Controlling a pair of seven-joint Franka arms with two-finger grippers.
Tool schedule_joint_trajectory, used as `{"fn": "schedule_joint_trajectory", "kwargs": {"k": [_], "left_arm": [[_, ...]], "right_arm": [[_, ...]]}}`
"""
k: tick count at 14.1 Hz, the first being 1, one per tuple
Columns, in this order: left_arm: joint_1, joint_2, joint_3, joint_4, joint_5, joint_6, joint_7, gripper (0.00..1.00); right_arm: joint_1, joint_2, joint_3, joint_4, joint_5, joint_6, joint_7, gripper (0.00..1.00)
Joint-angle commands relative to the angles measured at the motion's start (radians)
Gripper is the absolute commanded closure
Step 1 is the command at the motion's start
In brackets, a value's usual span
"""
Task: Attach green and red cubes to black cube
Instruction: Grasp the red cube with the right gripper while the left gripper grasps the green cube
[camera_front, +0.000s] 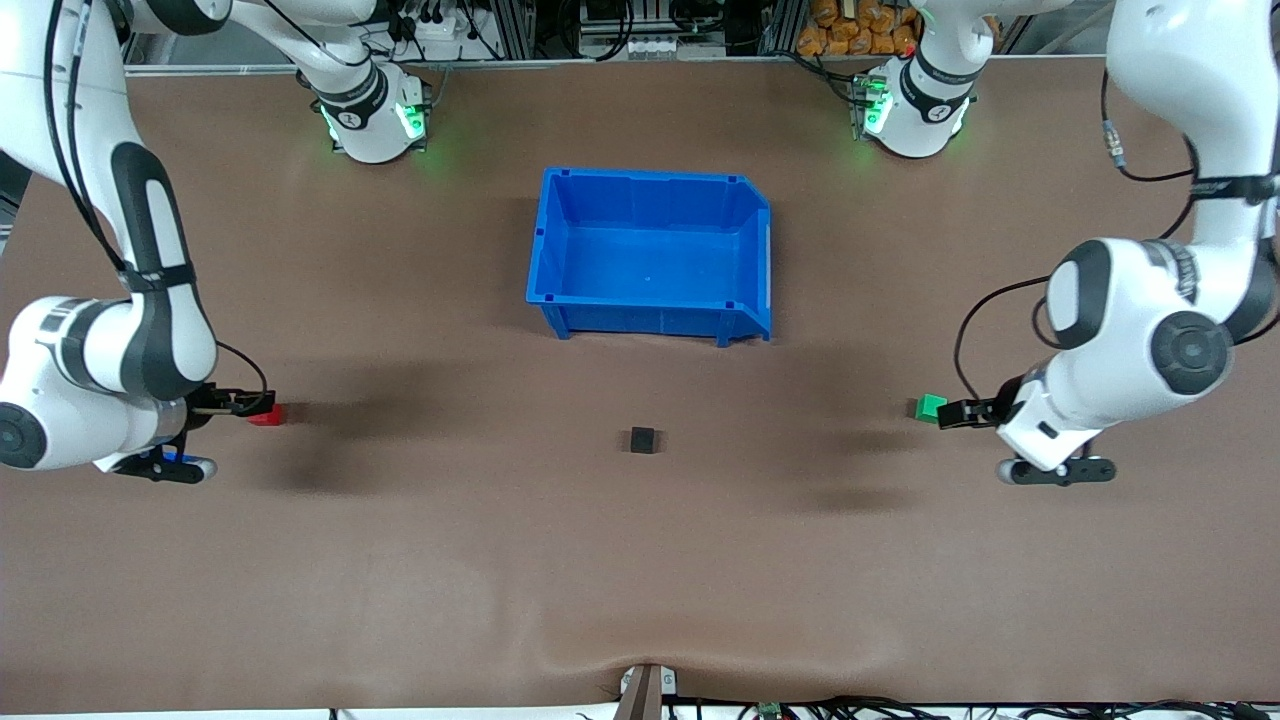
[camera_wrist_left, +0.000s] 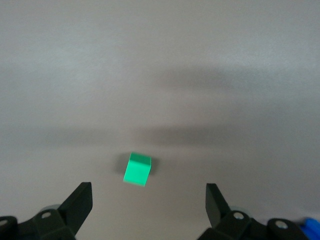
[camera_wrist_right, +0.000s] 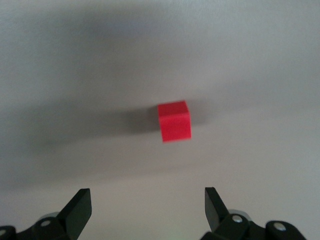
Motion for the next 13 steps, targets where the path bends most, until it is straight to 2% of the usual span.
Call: {"fn": "schedule_joint_trajectory", "kwargs": {"k": [1,4,5,7,9,10,13], "left_arm": [[-0.02,0.042,0.001,-0.017,-0.003,0.057,0.026,0.0],[-0.027,0.102,0.0,-0.039,0.075,0.077,0.076,0.0],[-0.029,0.117,-0.001,-0.045,0.085,0.079,0.101,0.0],[-0.035,0.134,0.001,-0.045,0.092,0.08,0.111,0.0],[-0.049,0.183,0.001,-0.042,0.181,0.091,0.11,0.0],[-0.047,0.202,0.001,-0.039,0.227,0.111,0.104,0.0],[-0.04,0.206,-0.002,-0.042,0.232,0.123,0.087,0.0]], "right_arm": [[-0.03,0.057,0.004,-0.003,-0.033,0.101,-0.081,0.0],[-0.041,0.106,0.003,-0.018,-0.033,0.19,-0.101,0.0],[-0.041,0.12,0.003,-0.018,-0.031,0.19,-0.101,0.08],[-0.038,0.141,0.003,-0.017,-0.028,0.192,-0.089,0.46],[-0.041,0.141,0.003,-0.017,-0.022,0.18,-0.084,0.91],[-0.042,0.141,0.001,-0.009,-0.013,0.176,-0.084,1.0],[-0.029,0.13,0.003,0.07,0.05,0.045,0.05,1.0]]}}
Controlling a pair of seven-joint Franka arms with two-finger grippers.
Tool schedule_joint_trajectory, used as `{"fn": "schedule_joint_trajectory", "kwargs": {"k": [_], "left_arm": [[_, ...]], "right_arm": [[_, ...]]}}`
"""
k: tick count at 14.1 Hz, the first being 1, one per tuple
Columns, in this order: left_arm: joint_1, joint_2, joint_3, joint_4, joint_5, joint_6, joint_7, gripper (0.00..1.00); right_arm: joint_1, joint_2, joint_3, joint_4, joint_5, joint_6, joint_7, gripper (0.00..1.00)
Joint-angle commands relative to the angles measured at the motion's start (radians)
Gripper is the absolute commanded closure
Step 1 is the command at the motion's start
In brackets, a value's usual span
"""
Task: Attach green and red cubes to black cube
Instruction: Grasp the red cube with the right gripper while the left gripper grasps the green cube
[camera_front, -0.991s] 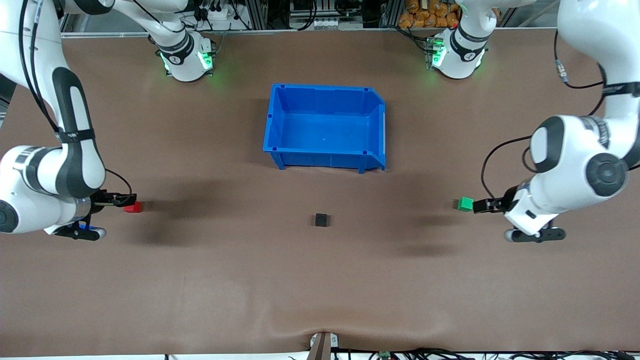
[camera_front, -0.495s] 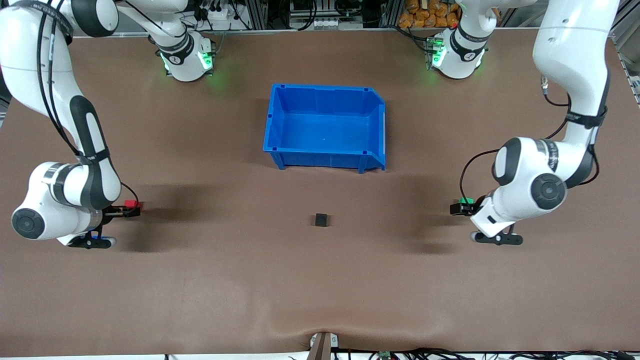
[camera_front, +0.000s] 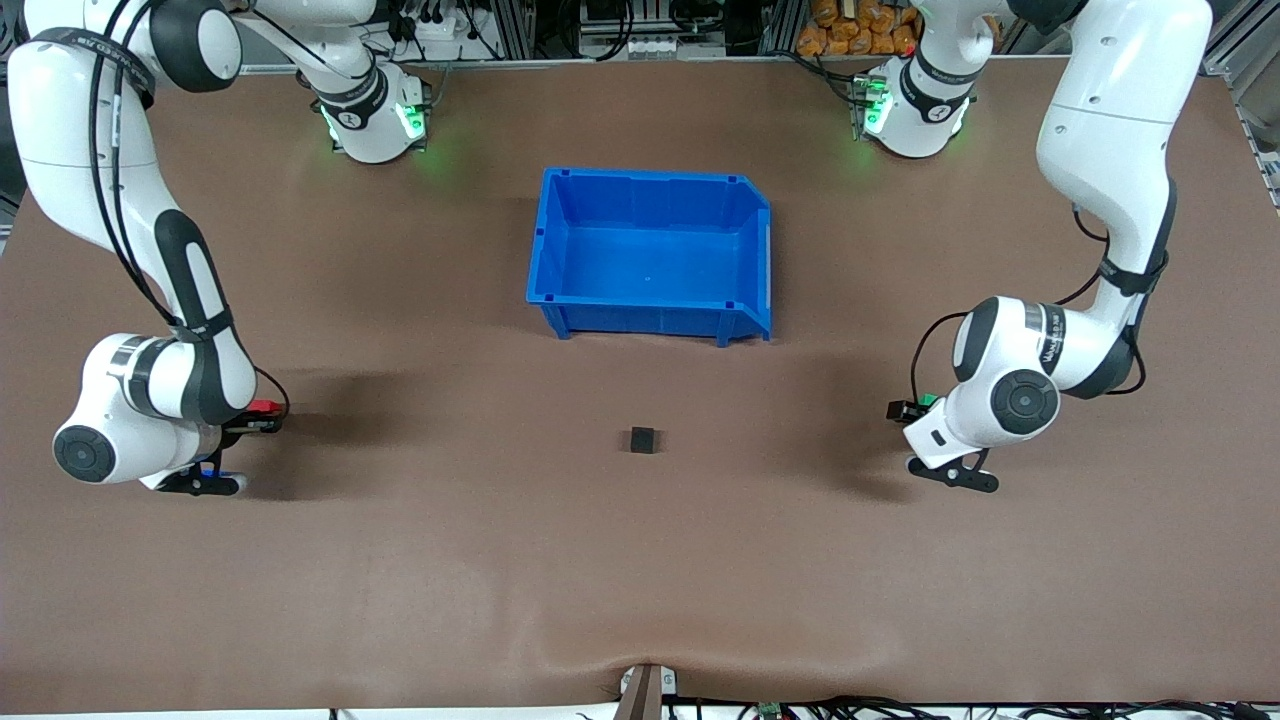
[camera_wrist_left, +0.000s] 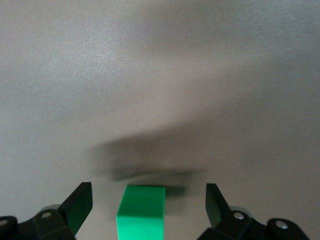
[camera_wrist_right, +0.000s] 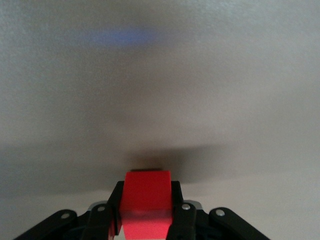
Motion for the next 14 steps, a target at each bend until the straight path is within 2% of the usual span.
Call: {"fn": "schedule_joint_trajectory", "kwargs": {"k": [1,4,6,7,8,9,10,11,14], "left_arm": [[-0.007,-0.001,0.0,-0.005,0.023,0.01,-0.023,0.0],[0.007,-0.01,-0.002,-0.03,0.025,0.0,-0.005,0.0],[0.005,-0.012,-0.002,-0.03,0.025,0.0,-0.005,0.0],[0.004,-0.015,-0.002,-0.031,0.025,-0.003,-0.014,0.13],[0.004,-0.018,-0.002,-0.033,0.025,-0.027,-0.019,0.45],[0.004,-0.021,-0.002,-0.031,0.025,-0.062,-0.02,0.72],[0.005,-0.027,-0.002,-0.031,0.025,-0.096,-0.02,0.87],[0.008,-0.033,-0.002,-0.031,0.023,-0.119,-0.022,0.94],[0.008,-0.036,-0.002,-0.024,0.022,-0.127,-0.067,0.99]], "right_arm": [[0.019,-0.016,0.013,0.1,0.086,-0.176,0.136,1.0],[0.063,-0.019,0.016,0.189,0.295,-0.34,0.396,1.0],[0.103,-0.025,0.021,0.197,0.434,-0.351,0.632,1.0],[0.147,-0.032,0.021,0.197,0.469,-0.341,0.752,1.0],[0.179,-0.032,0.021,0.2,0.489,-0.333,0.878,1.0],[0.207,-0.03,0.022,0.207,0.506,-0.301,1.006,1.0],[0.235,-0.025,0.033,0.207,0.515,-0.263,1.1,1.0],[0.276,-0.021,0.039,0.206,0.519,-0.221,1.171,1.0],[0.37,-0.013,0.039,0.18,0.583,-0.033,1.361,1.0]]}}
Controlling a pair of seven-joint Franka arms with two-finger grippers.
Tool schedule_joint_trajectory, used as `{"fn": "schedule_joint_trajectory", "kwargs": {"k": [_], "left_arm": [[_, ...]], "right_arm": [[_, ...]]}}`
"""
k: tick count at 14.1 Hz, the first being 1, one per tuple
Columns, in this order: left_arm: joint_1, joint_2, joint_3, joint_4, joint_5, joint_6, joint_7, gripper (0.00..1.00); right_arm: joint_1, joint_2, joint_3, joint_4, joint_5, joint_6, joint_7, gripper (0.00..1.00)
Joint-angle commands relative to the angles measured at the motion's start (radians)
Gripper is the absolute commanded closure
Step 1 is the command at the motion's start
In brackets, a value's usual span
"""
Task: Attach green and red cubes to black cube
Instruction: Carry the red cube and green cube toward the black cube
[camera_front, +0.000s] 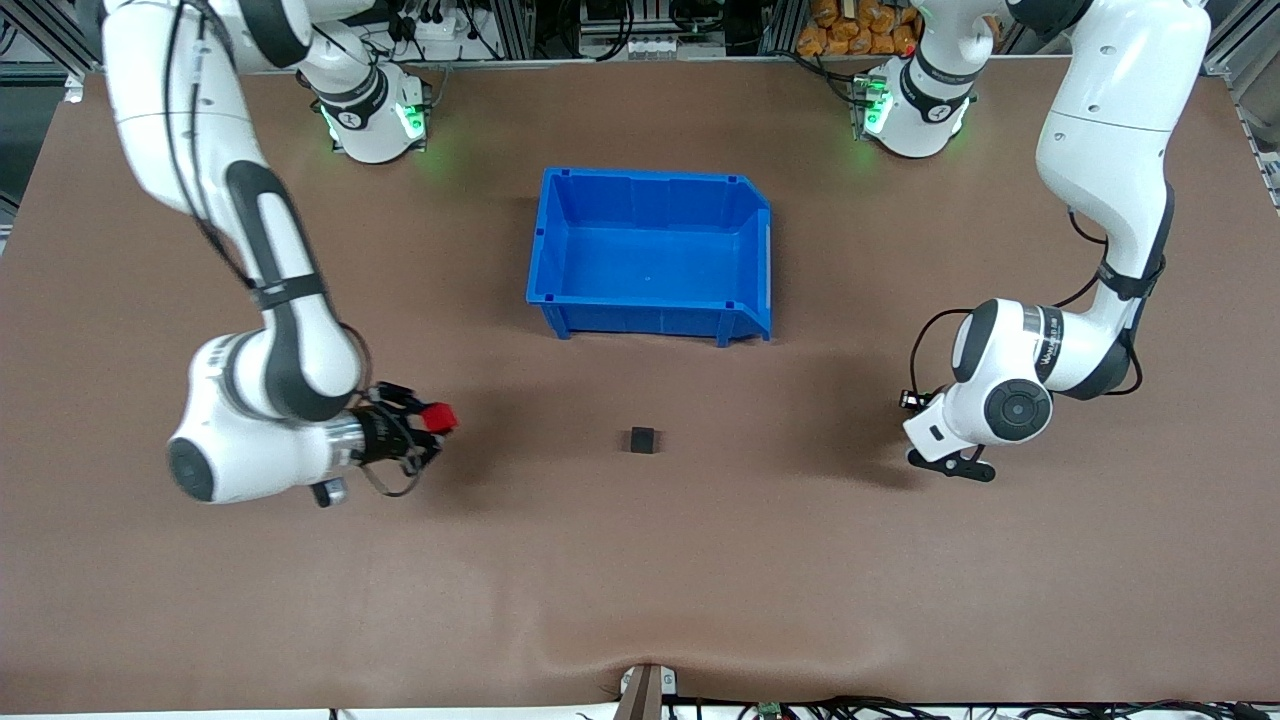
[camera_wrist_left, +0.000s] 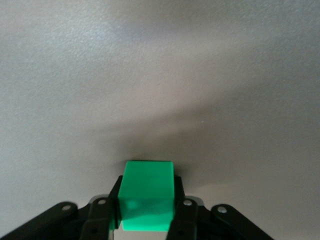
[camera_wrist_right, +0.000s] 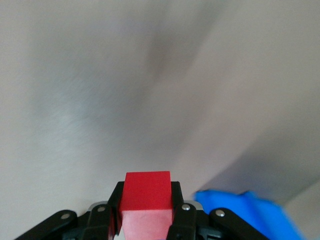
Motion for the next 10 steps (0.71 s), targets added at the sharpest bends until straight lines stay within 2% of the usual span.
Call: {"fn": "schedule_joint_trajectory", "kwargs": {"k": [1,3,7,10], "left_arm": [[0.001,-0.038,-0.004,-0.002,0.019,-0.02,-0.098,1.0],[-0.016,-0.038,-0.007,0.045,-0.01,-0.02,-0.236,1.0],[-0.05,-0.038,-0.041,0.102,-0.044,-0.02,-0.616,1.0],[-0.051,-0.031,-0.12,0.148,-0.072,-0.018,-1.049,1.0]], "right_arm": [[0.09,0.013,-0.008,-0.028,0.051,0.154,0.168,1.0],[0.158,0.042,-0.006,-0.044,0.053,0.317,0.271,1.0],[0.261,0.102,-0.006,-0.044,0.085,0.479,0.411,1.0],[0.299,0.146,-0.006,-0.038,0.088,0.579,0.506,1.0]]}}
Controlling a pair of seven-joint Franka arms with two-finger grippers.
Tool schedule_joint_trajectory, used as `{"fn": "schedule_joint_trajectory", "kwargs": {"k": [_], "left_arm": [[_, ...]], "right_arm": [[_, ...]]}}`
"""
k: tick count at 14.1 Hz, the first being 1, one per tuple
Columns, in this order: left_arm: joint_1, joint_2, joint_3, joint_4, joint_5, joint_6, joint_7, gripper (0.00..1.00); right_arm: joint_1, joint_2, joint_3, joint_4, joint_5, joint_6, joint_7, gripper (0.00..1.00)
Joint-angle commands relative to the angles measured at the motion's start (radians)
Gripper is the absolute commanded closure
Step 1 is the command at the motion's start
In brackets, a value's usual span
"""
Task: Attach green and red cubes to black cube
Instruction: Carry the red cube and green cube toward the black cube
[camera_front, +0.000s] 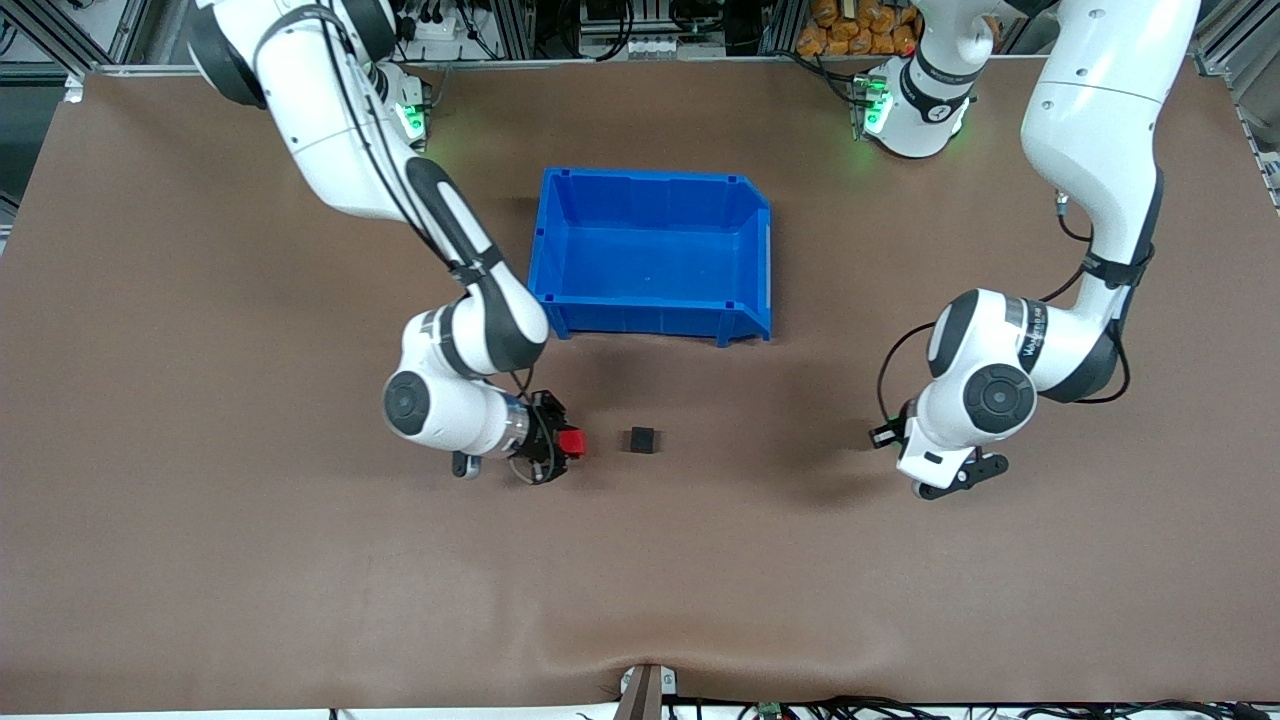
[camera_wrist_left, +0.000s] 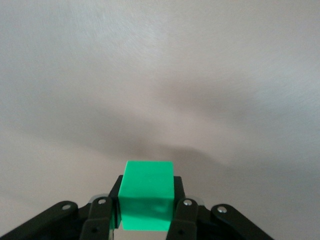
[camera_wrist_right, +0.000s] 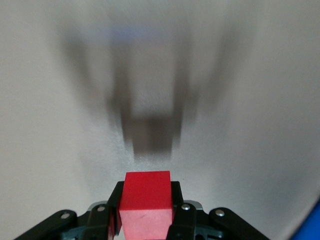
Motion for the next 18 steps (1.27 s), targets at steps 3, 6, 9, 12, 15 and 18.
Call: {"fn": "schedule_joint_trajectory", "kwargs": {"k": [3,6,9,12,15,18], "left_arm": [[-0.048,0.039,-0.063,0.077,-0.062,-0.015,-0.587,1.0],[-0.149,0.109,-0.058,0.152,-0.102,0.002,-0.815,1.0],[-0.198,0.159,-0.057,0.189,-0.099,0.067,-1.041,1.0],[-0.232,0.188,-0.057,0.191,-0.104,0.134,-1.143,1.0],[-0.26,0.192,-0.057,0.193,-0.104,0.163,-1.238,1.0],[-0.284,0.202,-0.057,0.193,-0.104,0.223,-1.305,1.0]], "right_arm": [[0.048,0.042,-0.01,0.022,0.023,0.073,0.097,1.0],[0.067,0.05,-0.01,0.022,0.023,0.083,0.103,1.0],[0.083,0.053,-0.01,0.024,0.025,0.122,0.158,1.0],[0.102,0.063,-0.01,0.042,0.026,0.122,0.172,1.0],[0.113,0.082,-0.01,0.051,0.023,0.126,0.2,0.75],[0.114,0.083,-0.014,0.051,0.012,0.126,0.203,0.0]]}}
